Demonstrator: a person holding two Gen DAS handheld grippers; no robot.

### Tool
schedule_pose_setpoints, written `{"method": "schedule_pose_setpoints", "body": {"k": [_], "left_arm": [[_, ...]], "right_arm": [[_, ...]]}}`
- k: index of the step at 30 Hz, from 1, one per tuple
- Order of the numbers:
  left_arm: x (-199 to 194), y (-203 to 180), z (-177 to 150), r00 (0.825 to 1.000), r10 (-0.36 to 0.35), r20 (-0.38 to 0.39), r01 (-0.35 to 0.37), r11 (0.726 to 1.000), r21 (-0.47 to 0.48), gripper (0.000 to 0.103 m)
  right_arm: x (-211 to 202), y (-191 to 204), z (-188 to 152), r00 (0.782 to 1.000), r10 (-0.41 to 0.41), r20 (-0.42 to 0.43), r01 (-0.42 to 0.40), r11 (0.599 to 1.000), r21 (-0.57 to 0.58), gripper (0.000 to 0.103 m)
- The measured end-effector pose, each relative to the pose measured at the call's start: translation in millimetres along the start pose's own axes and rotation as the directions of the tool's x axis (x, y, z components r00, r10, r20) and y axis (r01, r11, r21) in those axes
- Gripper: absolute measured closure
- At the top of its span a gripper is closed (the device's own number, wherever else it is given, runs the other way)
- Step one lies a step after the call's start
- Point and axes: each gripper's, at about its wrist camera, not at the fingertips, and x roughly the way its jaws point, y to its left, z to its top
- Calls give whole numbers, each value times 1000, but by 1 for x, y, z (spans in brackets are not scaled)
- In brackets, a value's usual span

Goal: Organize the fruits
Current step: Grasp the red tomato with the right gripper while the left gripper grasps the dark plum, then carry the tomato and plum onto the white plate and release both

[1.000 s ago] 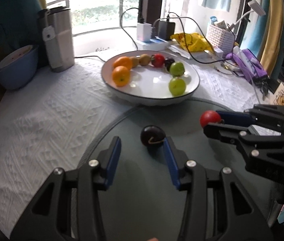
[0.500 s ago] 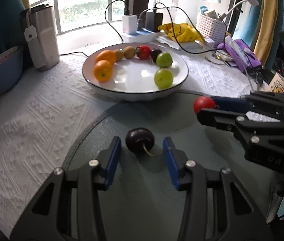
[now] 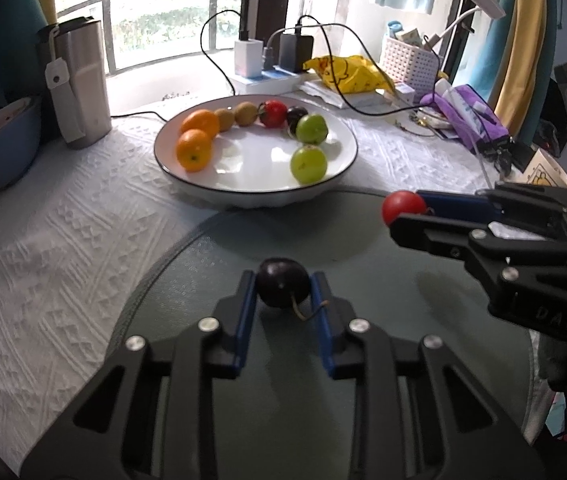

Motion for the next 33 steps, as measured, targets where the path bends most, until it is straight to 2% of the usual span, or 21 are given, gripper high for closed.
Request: {"method": "schedule_pose_setpoints", "body": {"k": [17, 33], "left_arm": [[-48, 11, 20, 990, 53, 131, -45, 997, -59, 74], [-41, 12, 54, 984, 56, 172, -47, 997, -57, 74]], "right_arm": [[-23, 1, 13, 998, -8, 59, 10, 1000, -27, 73], [-23, -15, 37, 996, -13, 94, 17, 999, -38, 73]]}}
